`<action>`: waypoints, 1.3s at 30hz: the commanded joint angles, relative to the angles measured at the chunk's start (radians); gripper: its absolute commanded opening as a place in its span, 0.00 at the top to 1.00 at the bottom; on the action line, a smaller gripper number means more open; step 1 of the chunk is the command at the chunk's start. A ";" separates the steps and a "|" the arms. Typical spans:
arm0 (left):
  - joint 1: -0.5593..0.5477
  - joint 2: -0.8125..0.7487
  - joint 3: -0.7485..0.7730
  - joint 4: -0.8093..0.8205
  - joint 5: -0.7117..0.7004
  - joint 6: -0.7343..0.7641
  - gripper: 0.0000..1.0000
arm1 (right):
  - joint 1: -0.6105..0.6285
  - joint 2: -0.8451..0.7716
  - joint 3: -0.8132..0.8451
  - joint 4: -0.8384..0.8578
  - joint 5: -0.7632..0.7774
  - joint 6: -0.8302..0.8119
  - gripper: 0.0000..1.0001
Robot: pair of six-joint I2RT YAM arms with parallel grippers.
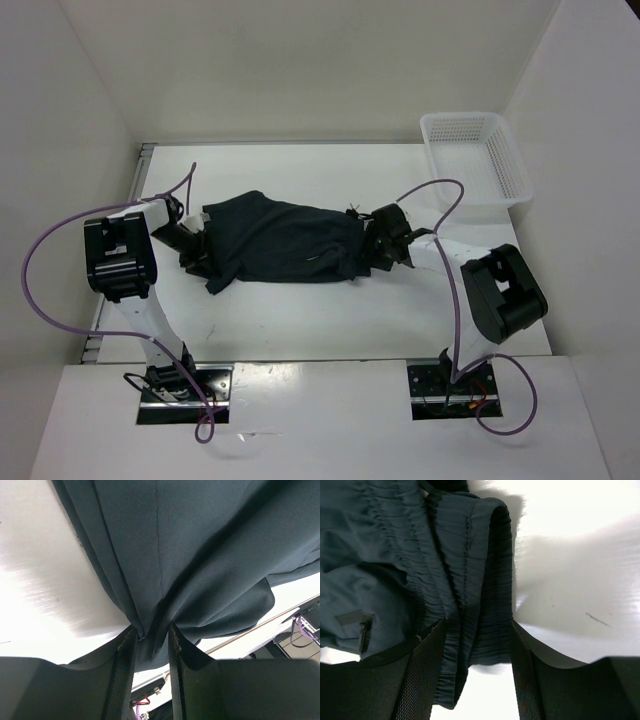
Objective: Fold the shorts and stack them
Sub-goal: Fold the shorts
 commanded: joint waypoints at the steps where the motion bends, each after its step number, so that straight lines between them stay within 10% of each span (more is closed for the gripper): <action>1: -0.001 0.048 -0.041 0.073 -0.073 0.030 0.62 | -0.002 0.039 0.063 0.072 -0.017 -0.029 0.42; 36: -0.001 0.076 -0.050 0.082 -0.091 0.030 0.62 | 0.016 0.131 0.101 0.151 -0.046 -0.052 0.50; 39: -0.001 0.076 -0.050 0.082 -0.091 0.030 0.62 | 0.016 0.131 0.101 0.151 -0.046 -0.042 0.66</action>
